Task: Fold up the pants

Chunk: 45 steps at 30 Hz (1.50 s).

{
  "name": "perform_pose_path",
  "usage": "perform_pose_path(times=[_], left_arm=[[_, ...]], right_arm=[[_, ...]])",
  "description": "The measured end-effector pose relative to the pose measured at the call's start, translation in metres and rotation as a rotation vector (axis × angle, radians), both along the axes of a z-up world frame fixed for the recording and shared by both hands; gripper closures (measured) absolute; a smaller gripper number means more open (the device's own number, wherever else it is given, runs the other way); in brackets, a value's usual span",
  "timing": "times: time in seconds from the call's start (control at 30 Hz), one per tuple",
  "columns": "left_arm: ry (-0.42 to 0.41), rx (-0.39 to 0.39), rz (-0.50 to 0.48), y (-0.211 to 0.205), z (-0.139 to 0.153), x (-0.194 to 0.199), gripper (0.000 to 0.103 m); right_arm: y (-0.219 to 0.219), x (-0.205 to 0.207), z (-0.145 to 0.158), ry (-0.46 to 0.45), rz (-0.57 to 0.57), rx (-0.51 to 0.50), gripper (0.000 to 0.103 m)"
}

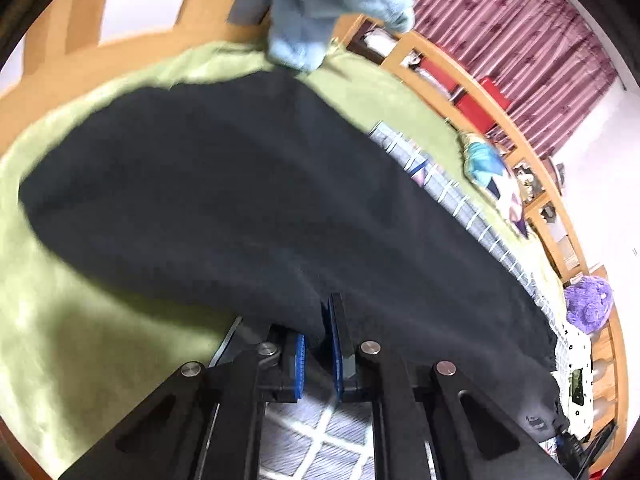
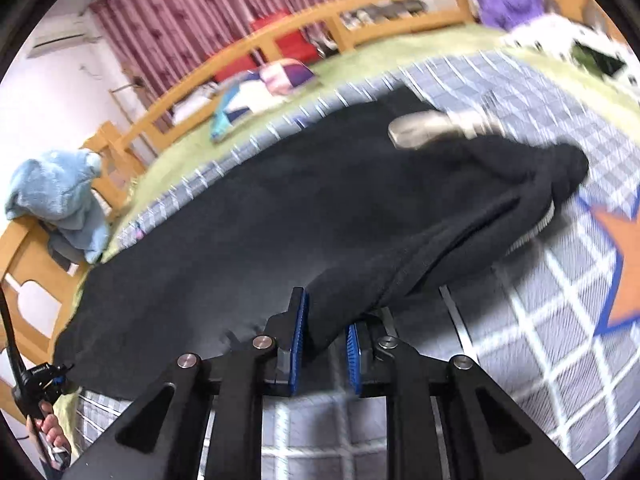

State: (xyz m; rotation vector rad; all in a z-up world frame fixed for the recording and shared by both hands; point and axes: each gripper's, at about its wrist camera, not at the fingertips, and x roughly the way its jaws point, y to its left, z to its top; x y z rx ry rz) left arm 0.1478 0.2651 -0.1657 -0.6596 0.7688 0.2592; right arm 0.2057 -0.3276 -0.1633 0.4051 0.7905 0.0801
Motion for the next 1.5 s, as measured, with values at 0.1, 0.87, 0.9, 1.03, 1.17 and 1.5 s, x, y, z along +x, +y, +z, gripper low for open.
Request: perform_pose_path(times=[0.1, 0.87, 0.9, 1.03, 1.17, 1.5], left_arm=[[-0.024, 0.060, -0.022, -0.002, 0.028, 0.021, 0.092], [0.134, 0.272, -0.135, -0.025, 0.013, 0.232, 0.037], [0.132, 0.287, -0.141, -0.032, 0.012, 0.226, 0.036], [0.153, 0.255, -0.190, -0.044, 0.005, 0.194, 0.032], [0.118, 0.164, -0.183, -0.045, 0.001, 0.126, 0.032], [0.127, 0.006, -0.184, -0.051, -0.042, 0.027, 0.030]], right_arm=[[0.003, 0.024, 0.032, -0.043, 0.033, 0.007, 0.086], [0.036, 0.248, 0.006, 0.057, 0.104, -0.053, 0.065], [0.037, 0.242, 0.005, 0.054, 0.109, -0.063, 0.058], [0.040, 0.203, 0.005, 0.045, 0.152, -0.132, 0.054], [0.030, 0.148, 0.002, 0.047, 0.160, -0.193, 0.053], [-0.030, 0.072, -0.035, 0.152, 0.093, -0.044, 0.049]])
